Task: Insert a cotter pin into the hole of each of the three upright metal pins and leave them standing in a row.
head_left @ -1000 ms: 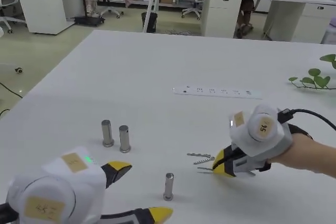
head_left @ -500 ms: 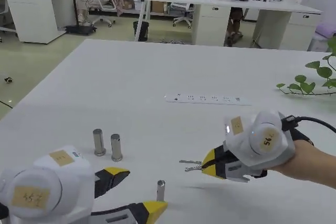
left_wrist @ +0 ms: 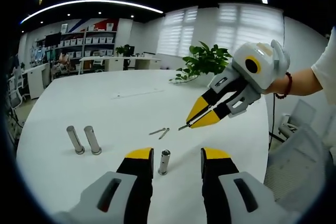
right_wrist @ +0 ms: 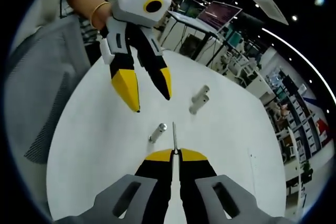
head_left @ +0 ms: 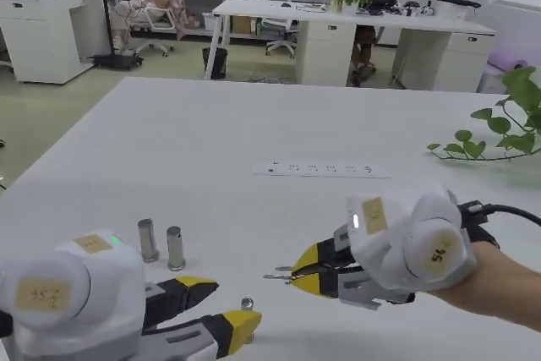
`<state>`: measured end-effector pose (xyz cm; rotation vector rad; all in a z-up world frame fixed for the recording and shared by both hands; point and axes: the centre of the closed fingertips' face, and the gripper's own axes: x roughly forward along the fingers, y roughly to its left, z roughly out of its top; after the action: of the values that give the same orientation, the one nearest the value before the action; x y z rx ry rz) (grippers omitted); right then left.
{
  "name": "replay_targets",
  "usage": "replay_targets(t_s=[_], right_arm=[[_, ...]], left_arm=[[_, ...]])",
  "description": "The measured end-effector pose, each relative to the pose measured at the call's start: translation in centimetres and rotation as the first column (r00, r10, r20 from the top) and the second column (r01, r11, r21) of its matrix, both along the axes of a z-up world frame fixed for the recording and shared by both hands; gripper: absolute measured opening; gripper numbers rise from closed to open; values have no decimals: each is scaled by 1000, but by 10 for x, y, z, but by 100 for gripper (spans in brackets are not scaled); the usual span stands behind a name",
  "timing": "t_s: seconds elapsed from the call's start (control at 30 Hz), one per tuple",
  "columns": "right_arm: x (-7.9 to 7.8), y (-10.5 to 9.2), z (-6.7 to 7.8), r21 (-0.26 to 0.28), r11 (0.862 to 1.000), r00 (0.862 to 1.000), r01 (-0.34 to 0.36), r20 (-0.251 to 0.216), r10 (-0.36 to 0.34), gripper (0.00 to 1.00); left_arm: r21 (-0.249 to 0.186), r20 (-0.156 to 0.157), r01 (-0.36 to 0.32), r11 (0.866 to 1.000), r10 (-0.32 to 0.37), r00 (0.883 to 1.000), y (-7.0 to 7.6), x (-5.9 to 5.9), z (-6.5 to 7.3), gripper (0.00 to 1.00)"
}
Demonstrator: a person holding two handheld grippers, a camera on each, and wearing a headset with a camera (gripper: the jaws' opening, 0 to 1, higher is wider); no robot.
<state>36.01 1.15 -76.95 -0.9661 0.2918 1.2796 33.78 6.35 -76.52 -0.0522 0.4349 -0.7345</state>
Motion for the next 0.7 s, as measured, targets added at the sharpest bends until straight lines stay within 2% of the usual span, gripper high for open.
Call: replay_targets(t_s=[0.3,0.4,0.6,0.7], right_arm=[[-15,11,10,41,999,1000,-27,15,26,4],[-20,13,9,48,998,999,-37,16,37,4],[-28,17,9,60,997,999,-46,17,45,4],[-31,19,10,66,997,999,-49,18,48,4]], left_arm=[[-97,-49,7,995,-12,999,-7,-4,6,23],[-143,-69,1,990,-11,998,-9,-4,8,20],[-201,-99,-6,980,-14,995,-12,-7,11,13],[-231,-125,-10,973,-19,992,-13,-9,11,11]])
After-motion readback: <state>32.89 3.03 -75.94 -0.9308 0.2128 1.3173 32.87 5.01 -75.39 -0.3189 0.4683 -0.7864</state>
